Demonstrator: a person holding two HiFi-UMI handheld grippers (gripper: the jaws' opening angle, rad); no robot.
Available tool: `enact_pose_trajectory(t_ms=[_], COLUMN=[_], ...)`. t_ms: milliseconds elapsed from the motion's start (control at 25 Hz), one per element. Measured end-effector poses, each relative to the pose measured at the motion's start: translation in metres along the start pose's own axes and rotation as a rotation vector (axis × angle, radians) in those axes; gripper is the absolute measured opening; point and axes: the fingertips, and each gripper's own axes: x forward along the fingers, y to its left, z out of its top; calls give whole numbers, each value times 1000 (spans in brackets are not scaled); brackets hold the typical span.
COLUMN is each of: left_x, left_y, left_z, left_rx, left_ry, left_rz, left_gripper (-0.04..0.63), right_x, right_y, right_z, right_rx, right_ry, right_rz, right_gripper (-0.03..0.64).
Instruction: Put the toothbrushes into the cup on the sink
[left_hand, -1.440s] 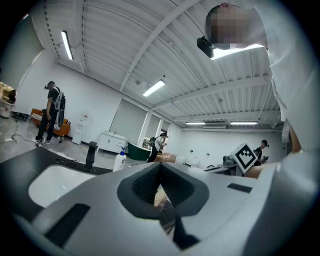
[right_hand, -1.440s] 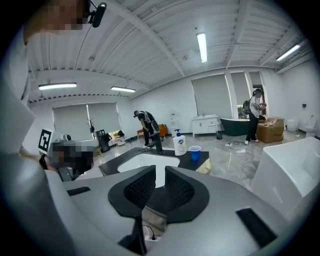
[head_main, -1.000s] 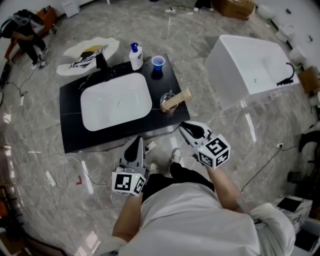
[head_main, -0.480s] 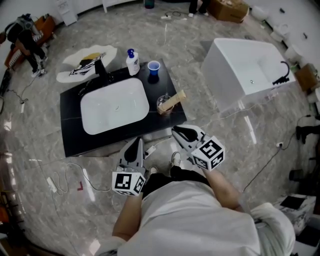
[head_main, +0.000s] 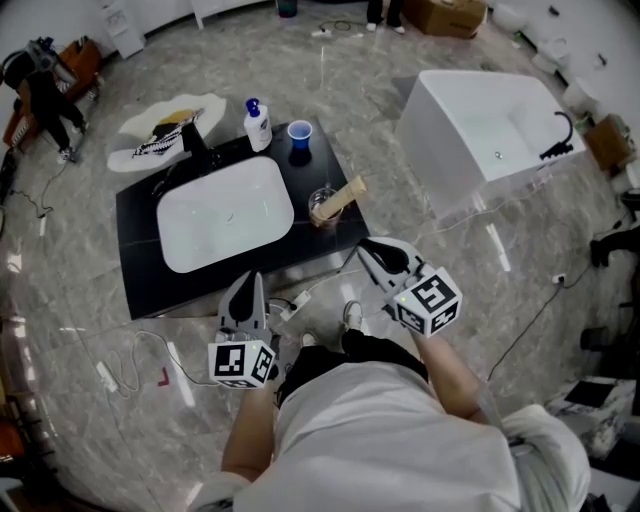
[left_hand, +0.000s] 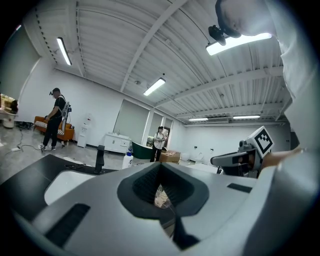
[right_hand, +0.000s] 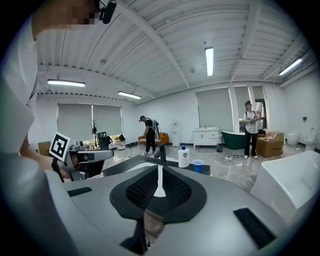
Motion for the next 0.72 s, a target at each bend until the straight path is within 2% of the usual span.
enact_pose_trajectory(t_ms=[200, 720], left_x=[-1, 0], left_y=[4, 12], left_z=[9, 15], left_rx=[12, 13], left_ry=[-25, -45], left_rz=[3, 11], left_gripper=[3, 3], right_x=[-6, -4], right_y=[-8, -14], right_z=[13, 25], right_rx=[-9, -27], right_ry=[-53, -71], right_rz=[-53, -75], right_gripper=[51, 48])
